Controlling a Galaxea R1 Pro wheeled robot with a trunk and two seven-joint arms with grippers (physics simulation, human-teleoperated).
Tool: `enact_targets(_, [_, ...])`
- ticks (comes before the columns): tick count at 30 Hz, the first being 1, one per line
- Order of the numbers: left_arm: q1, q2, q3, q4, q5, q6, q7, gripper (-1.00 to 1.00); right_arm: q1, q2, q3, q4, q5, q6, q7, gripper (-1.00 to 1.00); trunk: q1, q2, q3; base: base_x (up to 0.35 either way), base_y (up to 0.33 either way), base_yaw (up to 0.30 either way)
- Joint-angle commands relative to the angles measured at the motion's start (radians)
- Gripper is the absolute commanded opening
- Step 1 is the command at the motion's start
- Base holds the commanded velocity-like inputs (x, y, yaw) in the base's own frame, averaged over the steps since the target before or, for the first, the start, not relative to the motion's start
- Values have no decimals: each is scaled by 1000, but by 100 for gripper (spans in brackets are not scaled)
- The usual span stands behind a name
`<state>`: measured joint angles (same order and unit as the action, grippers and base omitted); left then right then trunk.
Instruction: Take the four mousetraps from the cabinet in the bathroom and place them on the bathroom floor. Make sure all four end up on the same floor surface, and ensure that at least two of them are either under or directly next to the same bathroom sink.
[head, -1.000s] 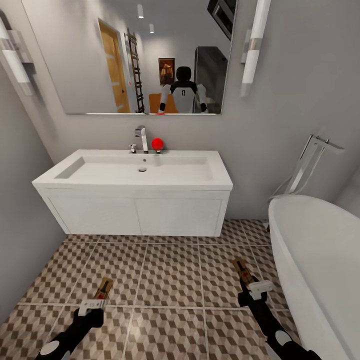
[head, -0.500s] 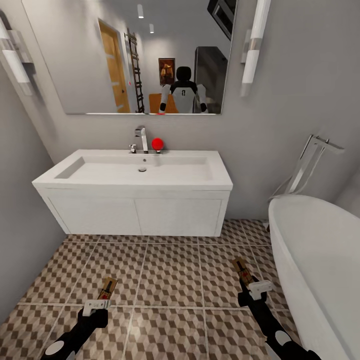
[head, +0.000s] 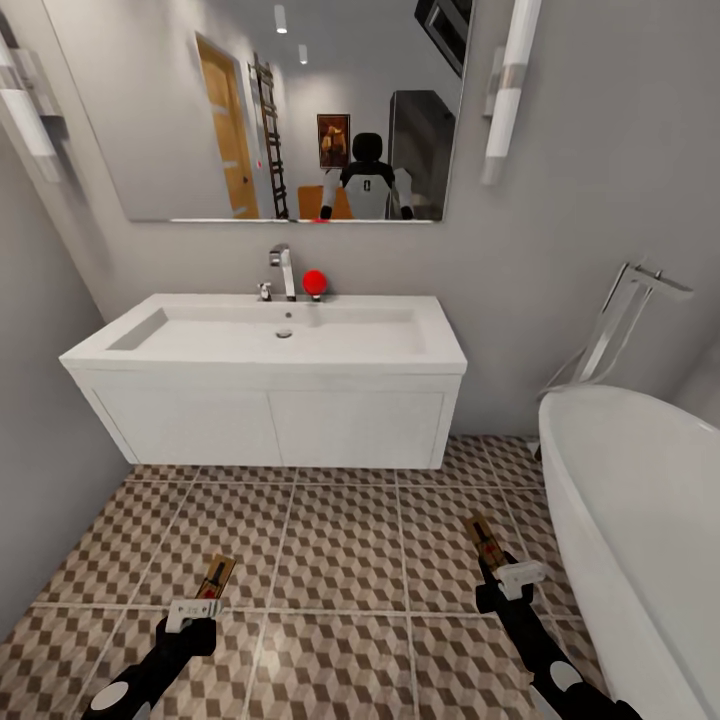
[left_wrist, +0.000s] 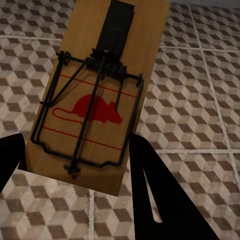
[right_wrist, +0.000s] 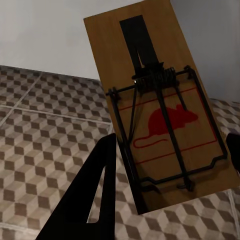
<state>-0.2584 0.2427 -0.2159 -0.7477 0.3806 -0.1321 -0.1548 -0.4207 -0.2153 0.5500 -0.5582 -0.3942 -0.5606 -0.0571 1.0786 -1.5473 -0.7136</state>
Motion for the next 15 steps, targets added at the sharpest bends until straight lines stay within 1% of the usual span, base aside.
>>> enact_targets(1, [-1, 1, -5, 1, 7, -4, 3, -100, -1, -1, 8, 0, -9, -4, -4, -100, 4, -8, -4, 0, 0, 0])
enact_targets(15, [-1, 1, -5, 4, 7, -4, 3, -100, -1, -1, 8, 0, -8, -5, -4, -100, 58, -106, -48, 0, 0, 0])
